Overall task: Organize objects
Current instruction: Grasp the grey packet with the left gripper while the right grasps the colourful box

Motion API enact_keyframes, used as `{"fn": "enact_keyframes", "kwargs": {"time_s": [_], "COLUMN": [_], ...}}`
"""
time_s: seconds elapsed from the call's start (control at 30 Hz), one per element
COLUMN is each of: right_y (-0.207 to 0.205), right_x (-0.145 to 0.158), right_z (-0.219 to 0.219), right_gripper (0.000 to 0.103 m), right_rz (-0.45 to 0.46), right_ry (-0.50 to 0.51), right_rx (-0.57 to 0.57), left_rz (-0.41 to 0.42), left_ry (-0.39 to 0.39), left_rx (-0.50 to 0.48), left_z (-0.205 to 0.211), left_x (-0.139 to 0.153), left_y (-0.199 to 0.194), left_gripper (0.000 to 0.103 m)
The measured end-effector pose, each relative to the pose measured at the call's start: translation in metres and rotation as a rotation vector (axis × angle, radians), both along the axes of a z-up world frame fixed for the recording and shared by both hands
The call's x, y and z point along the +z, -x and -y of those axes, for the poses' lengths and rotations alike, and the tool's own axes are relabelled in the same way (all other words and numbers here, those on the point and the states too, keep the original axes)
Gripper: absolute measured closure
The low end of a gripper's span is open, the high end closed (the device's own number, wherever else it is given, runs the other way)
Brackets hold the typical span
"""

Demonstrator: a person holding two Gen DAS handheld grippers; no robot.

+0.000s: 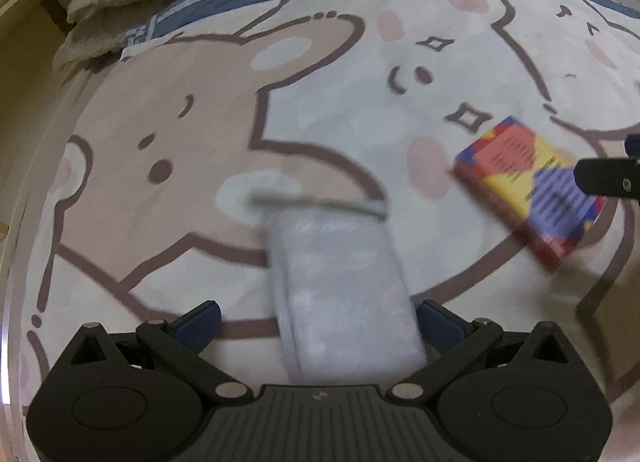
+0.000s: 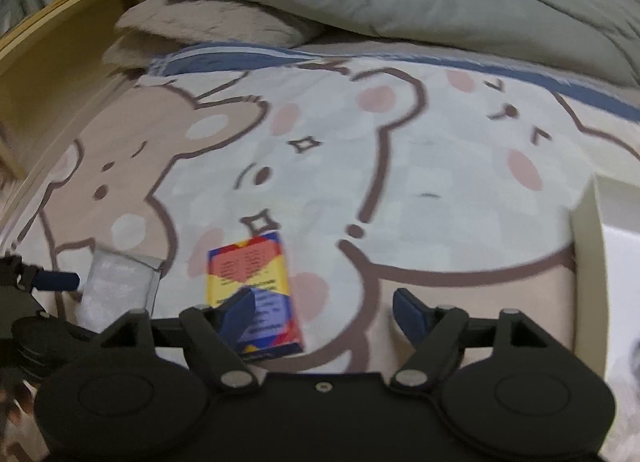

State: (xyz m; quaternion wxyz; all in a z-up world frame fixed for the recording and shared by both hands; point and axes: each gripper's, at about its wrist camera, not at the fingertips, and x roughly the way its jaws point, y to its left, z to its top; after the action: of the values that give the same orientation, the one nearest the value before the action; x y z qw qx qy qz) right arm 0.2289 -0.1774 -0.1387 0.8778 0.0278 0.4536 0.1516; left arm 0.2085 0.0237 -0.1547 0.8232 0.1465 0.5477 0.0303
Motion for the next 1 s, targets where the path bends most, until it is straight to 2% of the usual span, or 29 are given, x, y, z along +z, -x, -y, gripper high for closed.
{"fn": "enact_keyframes", "kwargs": {"time_s": [0.17, 0.3, 0.57, 0.67, 0.77, 0.87, 1.0], "right_y": [-0.001, -0.004, -0.008, -0.009, -0.008, -0.008, -0.011], "right_x": [-0.003, -0.008, -0.016, -0.022, -0.026, -0.027, -0.030], "right_z": [-0.024, -0.040, -0.059, -0.063, -0.068, -0.070, -0.071], "right_gripper": [0.025, 0.025, 0.025, 0.025, 0.025, 0.025, 0.024], "right_rz": [0.009, 0.004, -0.015, -0.024, -0.028, -0.036, -0.087], "right_ry": [0.049, 0.076, 0.141, 0.171, 0.213, 0.226, 0.221], "right_rx": [0.041, 0.075, 0.142, 0.165, 0.181, 0.174, 0.130], "left_rz": [-0.007, -0.012, -0.011, -0.006, -0.039, -0.081, -0.083], "left_ry": [0.044, 0.064, -0.033, -0.060, -0.010, 0.108, 0.192], "left_rx": [0.030, 0.006, -0.161, -0.189, -0.155, -0.062, -0.039], "left_z": [-0.028, -0.034, -0.017, -0.011, -0.014, -0.027, -0.034], "left_x": [-0.001, -0.002, -0.003, -0.004, -0.005, -0.004, 0.001], "left_y": [0.002, 0.001, 0.000, -0.002, -0.007, -0.014, -0.015], "left_gripper": [0.000, 0.000, 0.000, 0.001, 0.008, 0.018, 0.039]}}
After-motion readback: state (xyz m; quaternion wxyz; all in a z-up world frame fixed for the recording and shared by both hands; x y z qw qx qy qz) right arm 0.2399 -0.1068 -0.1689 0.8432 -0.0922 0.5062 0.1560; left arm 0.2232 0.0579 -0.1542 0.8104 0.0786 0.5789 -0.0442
